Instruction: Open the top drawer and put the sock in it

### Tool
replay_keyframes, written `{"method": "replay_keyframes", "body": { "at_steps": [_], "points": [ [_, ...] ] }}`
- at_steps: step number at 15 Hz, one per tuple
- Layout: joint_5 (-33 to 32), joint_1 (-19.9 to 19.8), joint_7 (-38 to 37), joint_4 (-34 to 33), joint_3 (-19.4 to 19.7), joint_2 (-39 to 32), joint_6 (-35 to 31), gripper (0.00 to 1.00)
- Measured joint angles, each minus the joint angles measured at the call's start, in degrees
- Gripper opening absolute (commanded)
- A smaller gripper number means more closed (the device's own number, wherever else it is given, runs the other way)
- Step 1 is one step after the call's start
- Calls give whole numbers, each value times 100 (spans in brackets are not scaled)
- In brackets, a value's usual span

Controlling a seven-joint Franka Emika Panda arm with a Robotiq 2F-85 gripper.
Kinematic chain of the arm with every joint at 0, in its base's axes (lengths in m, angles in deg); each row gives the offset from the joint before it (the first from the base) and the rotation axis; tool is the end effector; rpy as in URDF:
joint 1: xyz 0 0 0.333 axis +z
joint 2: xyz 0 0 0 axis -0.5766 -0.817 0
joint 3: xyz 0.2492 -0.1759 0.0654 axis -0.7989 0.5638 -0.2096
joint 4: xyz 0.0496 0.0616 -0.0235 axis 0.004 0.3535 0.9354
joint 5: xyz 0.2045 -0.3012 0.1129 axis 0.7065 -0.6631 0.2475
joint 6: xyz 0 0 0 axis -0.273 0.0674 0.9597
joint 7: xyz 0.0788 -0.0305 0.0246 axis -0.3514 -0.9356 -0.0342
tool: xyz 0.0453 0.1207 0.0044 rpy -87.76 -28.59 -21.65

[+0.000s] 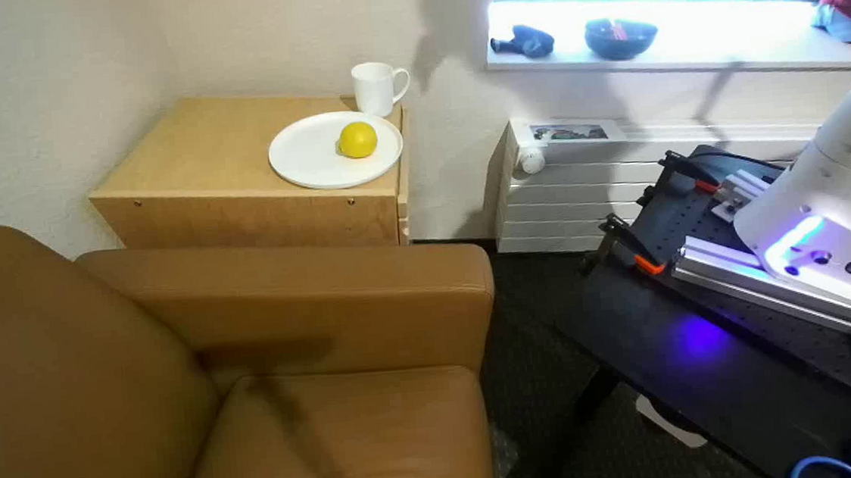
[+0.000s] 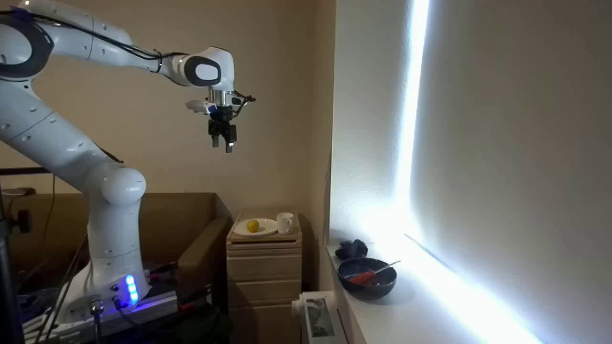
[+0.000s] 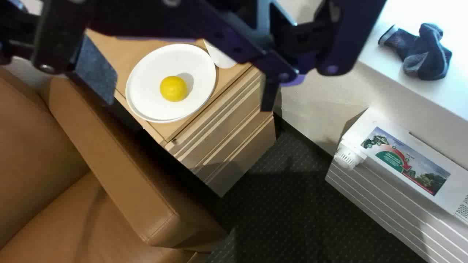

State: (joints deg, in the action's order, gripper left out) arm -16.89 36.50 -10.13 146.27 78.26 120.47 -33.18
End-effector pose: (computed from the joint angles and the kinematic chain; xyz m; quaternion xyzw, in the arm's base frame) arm 0.3297 -0.0162 0.5457 -0.9950 0.0122 -0.0564 0.0810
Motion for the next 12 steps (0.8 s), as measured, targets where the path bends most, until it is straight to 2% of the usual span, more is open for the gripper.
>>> {"method": "replay_keyframes", "body": {
  "at_steps": [4, 7, 12],
  "points": [
    [-7, -21, -123, 12, -33, -18, -91, 100],
    [-6, -129, -993, 275, -292, -497, -942, 100],
    [173, -257, -2422, 805, -603, -1986, -2701, 100]
  ]
}}
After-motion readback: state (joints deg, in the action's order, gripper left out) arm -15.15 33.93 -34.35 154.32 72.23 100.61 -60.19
